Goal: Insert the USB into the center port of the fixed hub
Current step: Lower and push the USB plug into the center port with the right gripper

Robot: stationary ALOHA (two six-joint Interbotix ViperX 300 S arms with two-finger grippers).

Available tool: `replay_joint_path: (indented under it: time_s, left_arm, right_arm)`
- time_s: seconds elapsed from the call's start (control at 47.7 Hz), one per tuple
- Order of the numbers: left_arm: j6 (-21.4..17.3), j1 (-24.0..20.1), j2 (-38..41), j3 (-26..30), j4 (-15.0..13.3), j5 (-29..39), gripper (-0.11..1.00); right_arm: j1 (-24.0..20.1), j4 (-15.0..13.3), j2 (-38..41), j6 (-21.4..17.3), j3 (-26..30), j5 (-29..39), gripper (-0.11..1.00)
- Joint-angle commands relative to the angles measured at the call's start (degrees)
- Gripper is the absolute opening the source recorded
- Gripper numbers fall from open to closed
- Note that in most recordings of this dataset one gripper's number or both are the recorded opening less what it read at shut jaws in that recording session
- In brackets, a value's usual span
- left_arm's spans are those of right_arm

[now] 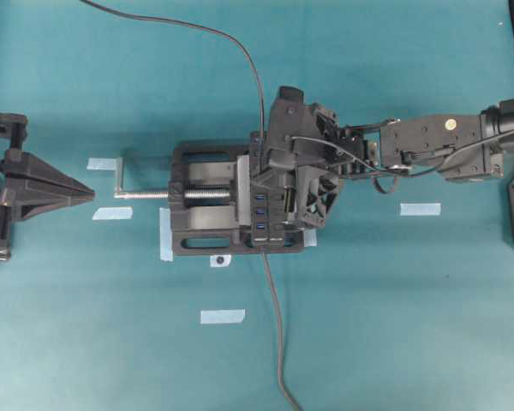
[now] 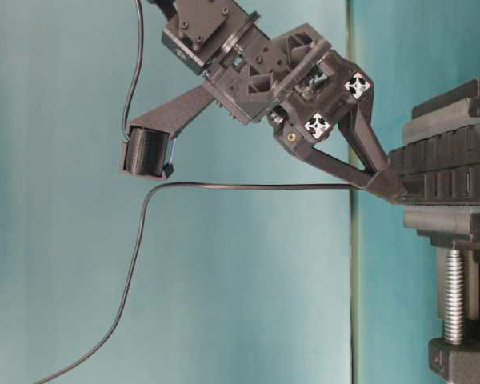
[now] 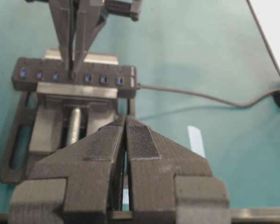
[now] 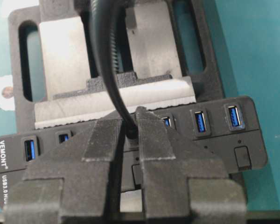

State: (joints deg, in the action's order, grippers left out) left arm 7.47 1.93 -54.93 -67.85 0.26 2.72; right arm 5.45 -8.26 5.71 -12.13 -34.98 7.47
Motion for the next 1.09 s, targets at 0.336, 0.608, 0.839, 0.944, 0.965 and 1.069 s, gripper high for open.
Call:
replay_joint_path:
  time_s: [0.336, 0.608, 0.839, 0.944, 0.965, 1.069]
  left_arm:
    - [0.09, 0.09, 0.26, 0.53, 0.09, -0.44, 0.01]
    - [0.09, 0.09, 0.26, 0.53, 0.09, -0.44, 0.01]
    - [0.09, 0.00, 0.26, 0.53, 0.09, -0.44, 0.01]
    - [0.09, 0.00, 0.26, 0.53, 0.09, -0.44, 0.01]
    - [0.09, 0.09, 0.26, 0.53, 0.09, -0.44, 0.01]
    - [0.18, 0.00, 0.26, 0.53, 0.09, -0.44, 0.01]
  right_arm:
    - [0.79, 0.18, 0.97, -0.44, -0.62, 2.72, 0.07]
    - [0.79, 0.18, 0.88, -0.44, -0.53, 2.46, 0.07]
    - [0.97, 0.09, 0.35, -0.35, 1.23, 2.02, 0.07]
    - [0.97, 0.18, -0.09, -0.35, 2.20, 1.93, 0.10]
    - [0.97, 0.18, -0.09, -0.26, 2.20, 1.93, 0.10]
    - [0.97, 0.18, -0.44, -0.26, 2.55, 1.93, 0.18]
